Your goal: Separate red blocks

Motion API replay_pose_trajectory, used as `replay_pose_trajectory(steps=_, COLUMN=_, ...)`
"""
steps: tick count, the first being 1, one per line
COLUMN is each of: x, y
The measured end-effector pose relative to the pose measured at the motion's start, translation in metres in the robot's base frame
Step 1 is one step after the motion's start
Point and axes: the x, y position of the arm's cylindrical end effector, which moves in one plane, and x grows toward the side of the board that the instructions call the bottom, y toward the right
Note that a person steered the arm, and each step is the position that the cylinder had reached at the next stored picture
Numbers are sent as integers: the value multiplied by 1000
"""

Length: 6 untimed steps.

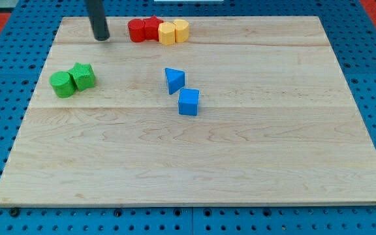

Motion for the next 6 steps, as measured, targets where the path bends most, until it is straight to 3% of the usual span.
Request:
replay_pose_trajectory(steps=2, x=-24, y=49)
replay_pose_trajectory(steps=3, x=-56, y=51)
replay_pose_trajectory(steps=5, x=-25, y=115)
replay_pose_trajectory(steps=6, x=-36, y=116)
